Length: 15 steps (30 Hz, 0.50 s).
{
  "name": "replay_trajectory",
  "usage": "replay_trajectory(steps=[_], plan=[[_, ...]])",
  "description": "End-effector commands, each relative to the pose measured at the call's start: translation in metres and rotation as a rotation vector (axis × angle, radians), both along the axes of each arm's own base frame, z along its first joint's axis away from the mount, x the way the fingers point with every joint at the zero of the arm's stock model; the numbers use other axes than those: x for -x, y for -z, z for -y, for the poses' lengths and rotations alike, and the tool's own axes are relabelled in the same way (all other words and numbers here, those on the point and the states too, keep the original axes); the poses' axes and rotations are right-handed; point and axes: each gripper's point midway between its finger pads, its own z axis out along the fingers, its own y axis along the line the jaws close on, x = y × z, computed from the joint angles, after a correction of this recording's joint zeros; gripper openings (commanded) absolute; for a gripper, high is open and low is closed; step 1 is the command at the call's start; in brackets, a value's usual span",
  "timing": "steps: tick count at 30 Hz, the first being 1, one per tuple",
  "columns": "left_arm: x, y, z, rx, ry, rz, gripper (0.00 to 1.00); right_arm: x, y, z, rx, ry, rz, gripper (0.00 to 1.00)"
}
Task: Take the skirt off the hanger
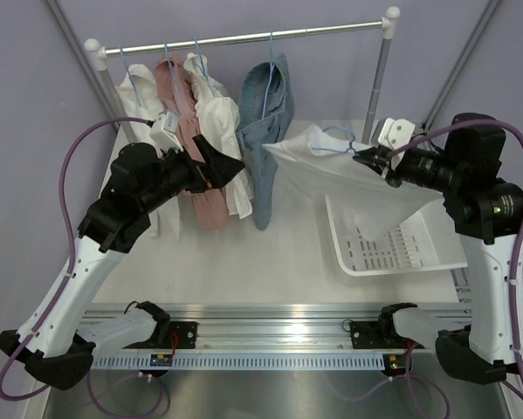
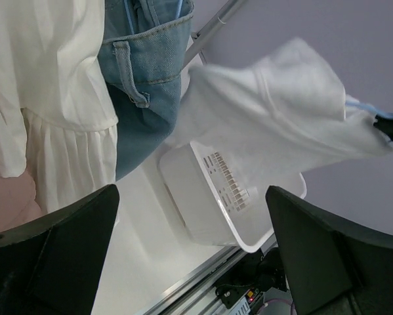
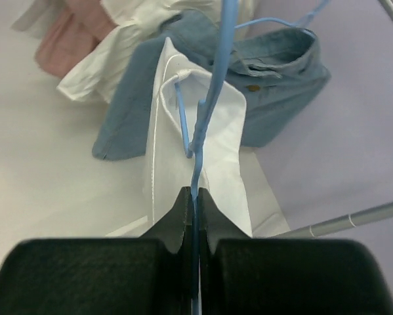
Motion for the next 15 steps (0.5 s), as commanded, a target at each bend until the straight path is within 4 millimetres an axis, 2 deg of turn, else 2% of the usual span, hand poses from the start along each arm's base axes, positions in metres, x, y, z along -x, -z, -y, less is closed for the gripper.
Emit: replay_trajectory(steps=[1, 4, 5, 6, 7, 10, 12, 14, 15], plan=[[0.0, -0.03, 0.002, 0.051, -0.012, 0.027, 0.99, 0.035, 0.033, -0.02, 0.132, -0.223, 0.013, 0.0], [-0.001, -0.03, 0.011, 0.043, 0.016, -0.01, 0.99, 0.055, 0.063, -0.031, 0.2, -0.314, -0.003, 0.0], [-0.002, -0.025, 0.016, 0.033, 0.031, -0.032, 0.99, 0.06, 0.065, -0.033, 0.213, -0.331, 0.011, 0.0], [-0.001, -0.028, 0.019, 0.035, 0.041, -0.036, 0.99, 0.061, 0.069, -0.036, 0.233, -0.346, 0.03, 0.0], [0.001, -0.023, 0.022, 0.02, 0.048, -0.057, 0.99, 0.06, 0.079, -0.038, 0.259, -0.351, 0.021, 0.0], [0.006, -0.011, 0.03, -0.017, 0.073, -0.109, 0.99, 0.061, 0.092, -0.052, 0.307, -0.404, 0.05, 0.0], [0.009, 0.006, 0.033, -0.062, 0.087, -0.17, 0.99, 0.06, 0.095, -0.064, 0.335, -0.439, 0.096, 0.0], [0.013, 0.014, 0.036, -0.097, 0.091, -0.21, 0.99, 0.059, 0.101, -0.08, 0.354, -0.476, 0.138, 0.0], [0.015, 0.027, 0.036, -0.132, 0.089, -0.262, 0.99, 0.054, 0.106, -0.082, 0.382, -0.47, 0.155, 0.0]])
